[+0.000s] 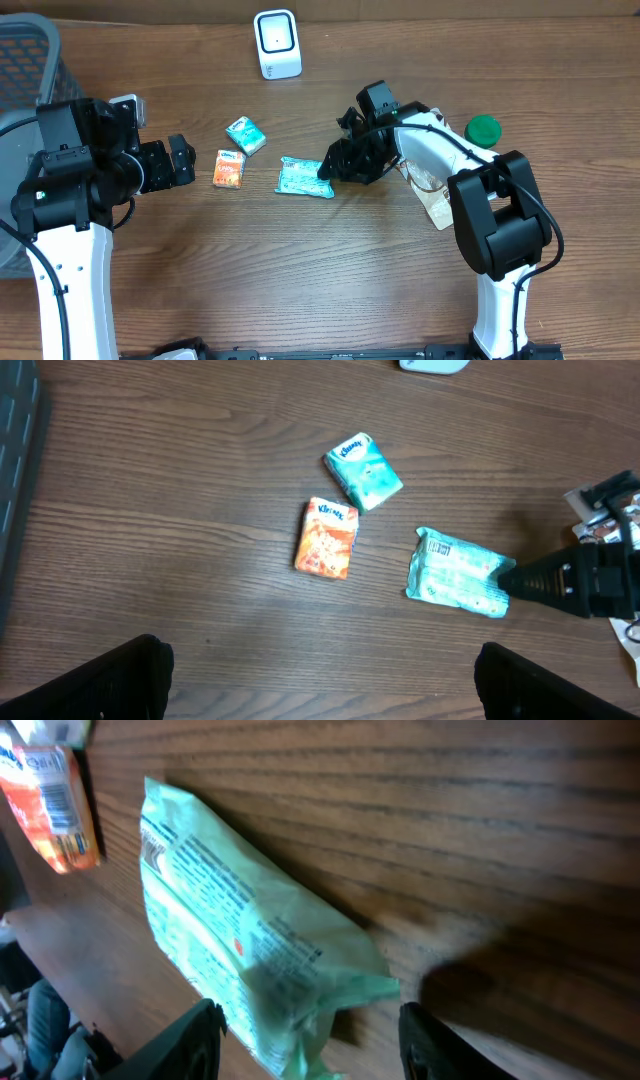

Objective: Scan the item barcode
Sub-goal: 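Grasp the teal packet by its side and lift it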

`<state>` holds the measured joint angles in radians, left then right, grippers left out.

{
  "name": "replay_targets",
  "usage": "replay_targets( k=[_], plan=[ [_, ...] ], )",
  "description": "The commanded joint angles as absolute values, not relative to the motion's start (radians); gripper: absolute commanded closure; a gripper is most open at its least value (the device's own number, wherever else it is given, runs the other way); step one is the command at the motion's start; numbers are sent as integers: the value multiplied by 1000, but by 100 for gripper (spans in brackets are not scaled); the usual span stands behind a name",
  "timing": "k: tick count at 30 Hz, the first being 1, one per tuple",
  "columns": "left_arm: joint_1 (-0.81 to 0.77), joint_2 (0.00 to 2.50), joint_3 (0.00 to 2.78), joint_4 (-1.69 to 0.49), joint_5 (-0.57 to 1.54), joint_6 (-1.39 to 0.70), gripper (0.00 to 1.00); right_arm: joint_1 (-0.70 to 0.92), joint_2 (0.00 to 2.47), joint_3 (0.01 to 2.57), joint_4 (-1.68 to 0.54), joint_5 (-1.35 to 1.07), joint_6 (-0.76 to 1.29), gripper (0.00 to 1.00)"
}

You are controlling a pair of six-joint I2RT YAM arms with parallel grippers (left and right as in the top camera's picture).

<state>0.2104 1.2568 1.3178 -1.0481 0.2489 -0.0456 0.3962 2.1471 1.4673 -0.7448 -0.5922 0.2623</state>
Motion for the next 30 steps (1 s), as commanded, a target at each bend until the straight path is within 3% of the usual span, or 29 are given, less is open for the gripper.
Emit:
replay_targets(
  k=[1, 8, 12, 16, 23, 30],
  plan=[
    [215, 1256, 1331, -1047, 244, -37, 0, 397, 2156, 1409, -695, -631, 290, 49],
    [215, 1257, 1331, -1047, 244, -37, 1, 397, 2157, 1277, -499, -630, 384, 58],
    [215, 1257, 1331, -1047, 244, -37, 1, 397, 2157, 1223, -420, -631, 424, 73],
    [215, 1257, 1331, -1047, 244, -37, 0, 397, 2157, 1224, -410, -639, 423, 95],
    [215, 1257, 1331, -1047, 244, -37, 1, 374, 2116, 1240, -388, -765, 412, 96],
    [215, 1257, 1331, -1047, 244, -37, 0, 318, 1911, 1240, -469, -765, 337, 96]
  ],
)
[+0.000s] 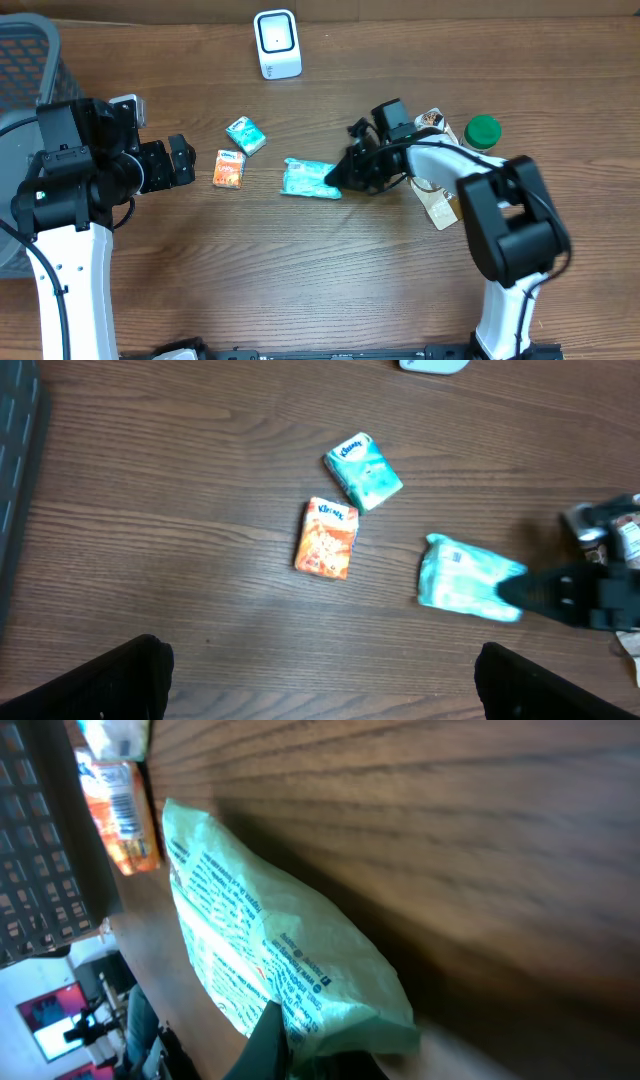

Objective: Scan the item barcode
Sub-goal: 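Grasp the teal packet by its side and lift it, then raise the teal packet up to the white scanner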

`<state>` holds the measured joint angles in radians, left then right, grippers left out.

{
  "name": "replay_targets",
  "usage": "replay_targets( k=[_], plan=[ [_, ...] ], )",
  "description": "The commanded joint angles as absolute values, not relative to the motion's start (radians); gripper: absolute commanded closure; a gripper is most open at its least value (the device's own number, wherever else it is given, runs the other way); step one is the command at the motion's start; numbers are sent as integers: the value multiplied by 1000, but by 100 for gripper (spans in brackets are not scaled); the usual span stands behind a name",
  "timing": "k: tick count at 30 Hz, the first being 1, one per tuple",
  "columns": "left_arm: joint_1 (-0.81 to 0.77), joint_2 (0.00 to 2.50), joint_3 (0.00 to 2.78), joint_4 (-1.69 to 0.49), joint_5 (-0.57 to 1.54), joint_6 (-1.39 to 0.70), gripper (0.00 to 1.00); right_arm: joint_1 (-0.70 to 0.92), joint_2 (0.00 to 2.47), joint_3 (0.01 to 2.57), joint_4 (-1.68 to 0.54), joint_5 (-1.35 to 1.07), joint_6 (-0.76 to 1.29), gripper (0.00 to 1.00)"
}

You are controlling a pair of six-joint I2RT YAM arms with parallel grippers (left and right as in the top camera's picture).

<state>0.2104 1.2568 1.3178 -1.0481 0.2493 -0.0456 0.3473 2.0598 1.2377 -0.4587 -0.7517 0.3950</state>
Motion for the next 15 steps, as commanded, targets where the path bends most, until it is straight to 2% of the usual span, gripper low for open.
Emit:
replay_targets(
  k=[1, 8, 15],
  plan=[
    [215, 1257, 1331, -1047, 244, -37, 1, 308, 1868, 1240, -492, -765, 321, 96],
    [215, 1257, 1331, -1047, 244, -37, 1, 278, 1626, 1240, -586, -765, 298, 96],
    [215, 1257, 1331, -1047, 244, -37, 1, 278, 1518, 1240, -638, -765, 260, 96]
  ],
)
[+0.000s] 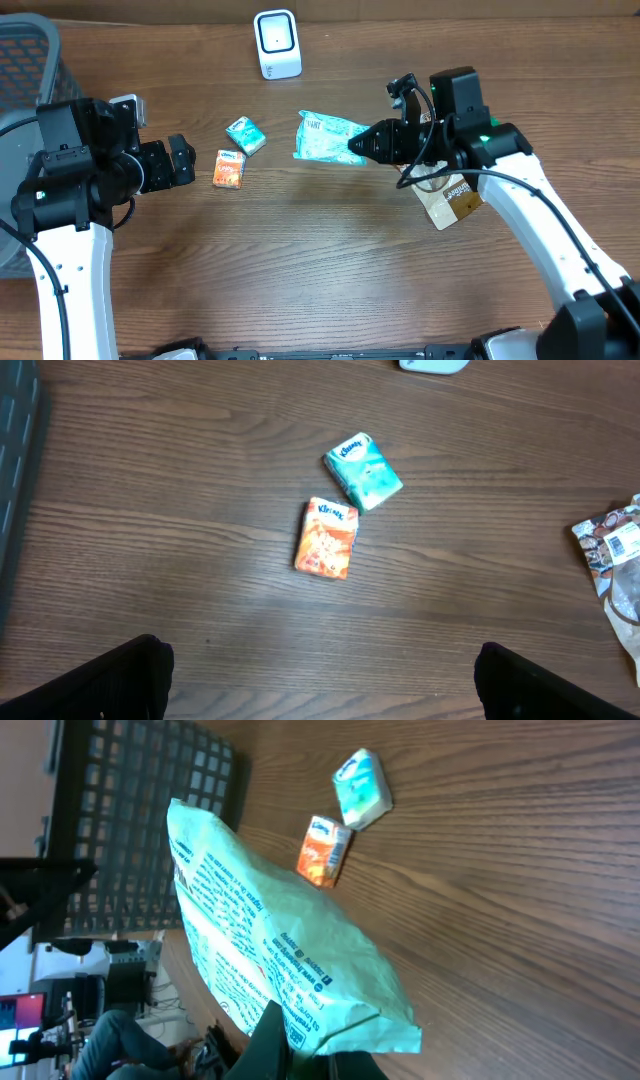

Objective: Scan the item barcode
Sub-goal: 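Raise the teal packet up to the white scanner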

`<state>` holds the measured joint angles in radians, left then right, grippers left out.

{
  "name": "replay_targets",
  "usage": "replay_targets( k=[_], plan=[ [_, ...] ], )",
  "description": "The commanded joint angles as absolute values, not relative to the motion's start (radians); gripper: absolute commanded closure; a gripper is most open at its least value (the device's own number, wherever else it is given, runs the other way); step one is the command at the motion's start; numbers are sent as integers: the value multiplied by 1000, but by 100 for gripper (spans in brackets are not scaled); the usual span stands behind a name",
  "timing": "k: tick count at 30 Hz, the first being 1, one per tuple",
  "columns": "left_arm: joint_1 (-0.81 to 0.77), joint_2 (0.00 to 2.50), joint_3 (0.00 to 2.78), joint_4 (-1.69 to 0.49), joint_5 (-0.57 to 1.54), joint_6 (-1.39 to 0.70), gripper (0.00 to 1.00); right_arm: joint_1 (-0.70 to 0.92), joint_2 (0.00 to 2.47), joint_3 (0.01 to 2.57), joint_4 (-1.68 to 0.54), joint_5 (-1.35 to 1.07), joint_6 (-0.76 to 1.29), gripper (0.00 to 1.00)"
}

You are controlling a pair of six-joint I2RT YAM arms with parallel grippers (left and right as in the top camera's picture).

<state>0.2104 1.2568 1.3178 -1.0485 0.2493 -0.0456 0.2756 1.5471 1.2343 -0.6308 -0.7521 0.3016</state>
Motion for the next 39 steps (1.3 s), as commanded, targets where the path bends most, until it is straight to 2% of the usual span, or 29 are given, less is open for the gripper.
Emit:
replay_targets(
  k=[1, 7, 16, 22, 29, 34, 39],
  plan=[
    [215, 1257, 1331, -1047, 244, -37, 1, 278, 1515, 1240, -643, -765, 249, 96],
    [215, 1257, 1331, -1047, 244, -37, 0, 278, 1515, 1240, -660, -765, 174, 96],
    [215, 1257, 1331, -1047, 244, -37, 0, 282, 1515, 1251, -638, -719, 211, 96],
    [215, 1257, 1331, -1047, 244, -37, 1, 349, 1565, 1451, -743, -383, 235, 96],
    [215, 1257, 1331, -1047, 244, -37, 0, 467, 1819, 1861, -822, 54, 88, 96],
    [215, 1257, 1331, -1047, 244, -37, 0, 549, 2002, 1912, -479, 532, -221, 96],
    [215, 1257, 1331, -1047, 244, -37, 1, 591, 2165, 1912, -81, 698, -609, 96]
  ],
)
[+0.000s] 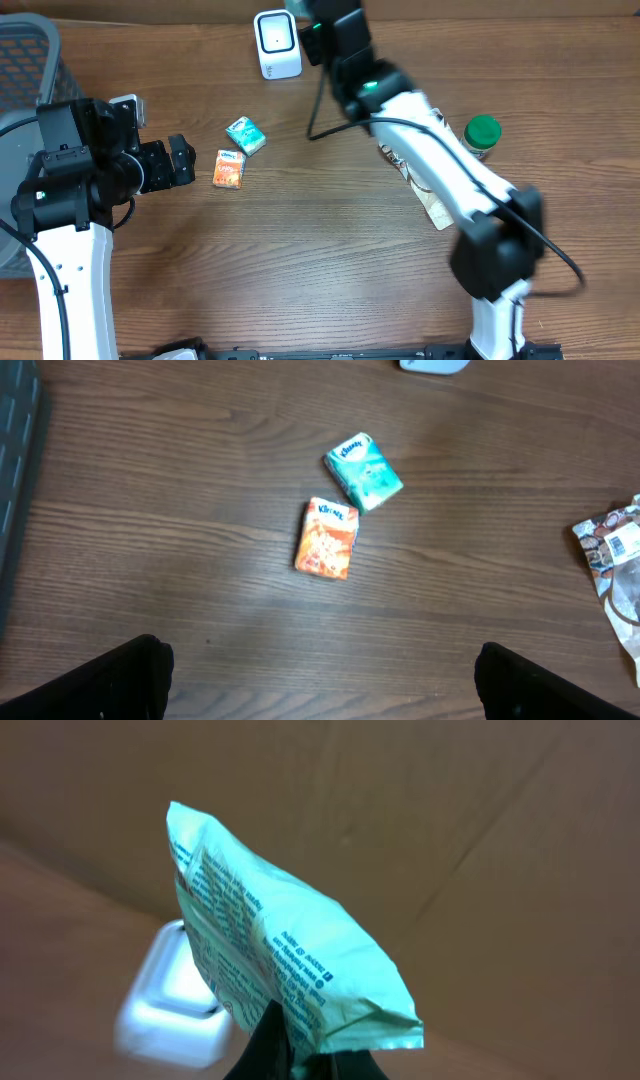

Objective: Scan the item barcode
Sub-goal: 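Raise the teal packet up to the white scanner, then hold the packet at the scanner, then carry it right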

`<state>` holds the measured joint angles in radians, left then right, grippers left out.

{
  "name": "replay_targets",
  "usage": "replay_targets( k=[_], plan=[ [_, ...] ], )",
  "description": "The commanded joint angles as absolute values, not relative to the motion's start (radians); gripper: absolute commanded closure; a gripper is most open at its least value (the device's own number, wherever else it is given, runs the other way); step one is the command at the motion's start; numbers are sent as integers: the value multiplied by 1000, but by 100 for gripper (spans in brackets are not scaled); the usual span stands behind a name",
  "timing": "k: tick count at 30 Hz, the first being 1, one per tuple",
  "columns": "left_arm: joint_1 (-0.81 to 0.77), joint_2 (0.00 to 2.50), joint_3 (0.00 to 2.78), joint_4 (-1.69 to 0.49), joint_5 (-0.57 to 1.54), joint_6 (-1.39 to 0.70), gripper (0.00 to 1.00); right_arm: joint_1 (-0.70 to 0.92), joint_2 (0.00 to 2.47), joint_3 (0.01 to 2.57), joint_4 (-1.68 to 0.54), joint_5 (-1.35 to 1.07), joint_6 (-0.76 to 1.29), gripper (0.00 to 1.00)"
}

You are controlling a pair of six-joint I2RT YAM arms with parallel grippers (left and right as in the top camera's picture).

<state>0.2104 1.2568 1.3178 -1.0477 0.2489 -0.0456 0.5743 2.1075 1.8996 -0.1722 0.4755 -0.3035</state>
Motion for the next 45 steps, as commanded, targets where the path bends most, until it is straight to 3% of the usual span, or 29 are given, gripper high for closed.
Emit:
replay_targets(
  k=[1, 5, 10, 19, 28, 45],
  plan=[
    [215, 1257, 1331, -1047, 244, -37, 0, 594, 2193, 1912, -20, 698, -662, 96],
    [215, 1257, 1331, -1047, 244, -37, 0, 594, 2281, 1912, 155, 659, -936, 96],
    [215, 1257, 1331, -1047, 244, -37, 1, 585, 2363, 1913, 350, 620, -1092, 96],
    [215, 1257, 1331, -1047, 244, -37, 0, 580, 2448, 1912, 431, 487, -1357, 96],
    [215, 1257, 1331, -1047, 244, -37, 0, 575, 2500, 1913, 556, 449, -1391, 96],
    [215, 1257, 1331, -1047, 244, -37, 1, 570, 2539, 1913, 576, 427, -1543, 96]
  ],
)
